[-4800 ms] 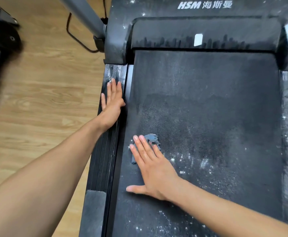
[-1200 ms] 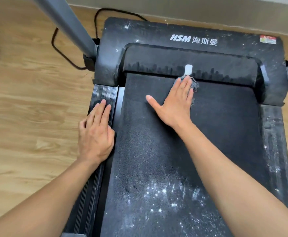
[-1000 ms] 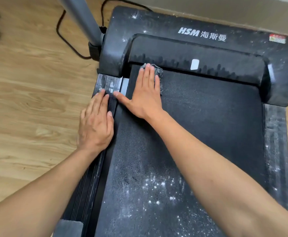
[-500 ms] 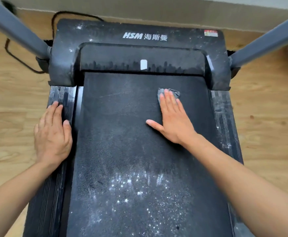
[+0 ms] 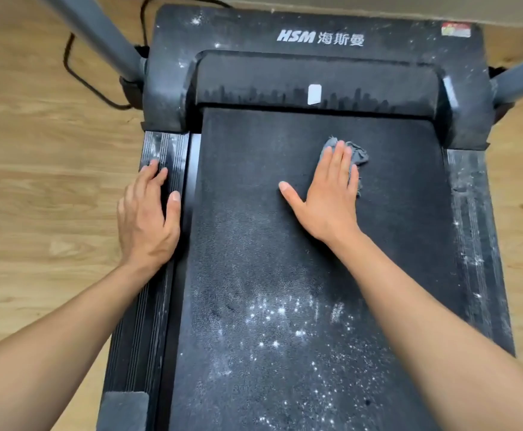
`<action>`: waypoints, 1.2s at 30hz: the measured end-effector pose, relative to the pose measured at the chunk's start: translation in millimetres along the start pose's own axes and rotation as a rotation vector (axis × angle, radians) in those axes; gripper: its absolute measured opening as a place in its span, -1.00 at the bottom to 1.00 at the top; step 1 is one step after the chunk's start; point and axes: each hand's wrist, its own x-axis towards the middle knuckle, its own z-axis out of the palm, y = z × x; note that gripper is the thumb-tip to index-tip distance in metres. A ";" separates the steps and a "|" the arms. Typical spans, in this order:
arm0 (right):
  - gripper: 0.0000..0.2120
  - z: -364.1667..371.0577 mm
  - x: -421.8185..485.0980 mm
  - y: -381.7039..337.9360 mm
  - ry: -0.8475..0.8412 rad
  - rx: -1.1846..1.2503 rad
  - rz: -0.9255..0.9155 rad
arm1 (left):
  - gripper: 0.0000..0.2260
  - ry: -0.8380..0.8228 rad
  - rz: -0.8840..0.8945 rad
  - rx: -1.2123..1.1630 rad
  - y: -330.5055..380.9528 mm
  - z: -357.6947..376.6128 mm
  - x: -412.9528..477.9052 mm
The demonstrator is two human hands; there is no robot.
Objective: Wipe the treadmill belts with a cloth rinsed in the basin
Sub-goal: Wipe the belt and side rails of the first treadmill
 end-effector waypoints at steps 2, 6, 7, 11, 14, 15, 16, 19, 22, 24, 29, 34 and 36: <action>-0.01 7.6 17.7 -48.6 -0.033 0.013 -0.104 | -0.53 0.024 -0.026 -0.087 -1.6 -2.7 0.5; -0.13 31.6 8.4 -125.0 -0.091 -0.098 -0.397 | -0.54 0.062 -0.062 -0.172 -2.4 -3.2 2.4; -0.15 38.2 -4.8 -132.8 -0.121 -0.142 -0.495 | -0.54 0.070 -0.069 -0.178 -2.1 -2.8 2.4; -0.14 47.2 -41.2 -114.5 -0.165 -0.286 -0.815 | -0.55 0.093 -0.058 -0.172 -3.0 -0.9 1.5; -0.07 32.6 -38.0 -72.0 -0.165 -0.295 -0.771 | -0.54 0.073 -0.046 -0.128 -3.1 1.2 -0.1; -0.04 25.2 -36.5 -52.7 -0.161 -0.285 -0.694 | -0.55 0.067 -0.047 -0.117 -4.1 2.0 -1.1; -0.02 17.4 -36.0 -30.4 -0.148 -0.274 -0.598 | -0.55 0.064 -0.043 -0.109 -5.4 2.4 -2.0; 0.02 -7.1 -41.4 54.9 -0.103 -0.236 -0.297 | -0.55 0.067 -0.027 -0.121 -8.6 3.2 1.5; 0.05 -31.0 -60.2 136.0 -0.076 -0.154 -0.028 | -0.54 0.052 -0.031 -0.103 -9.5 3.7 3.3; 0.07 -35.7 -73.0 162.0 -0.077 -0.097 0.061 | -0.54 0.038 -0.029 -0.092 -8.9 3.2 3.3; 0.16 -17.5 -71.6 109.0 0.007 0.054 0.289 | -0.54 0.030 -0.033 -0.047 -5.8 1.6 3.2; 0.18 18.4 -80.7 -19.3 -0.071 0.001 0.047 | -0.54 0.008 -0.028 -0.074 -2.2 -1.7 2.9; 0.10 36.1 -86.0 -82.4 -0.123 -0.028 -0.158 | -0.54 -0.007 -0.007 -0.043 -1.1 -3.0 1.0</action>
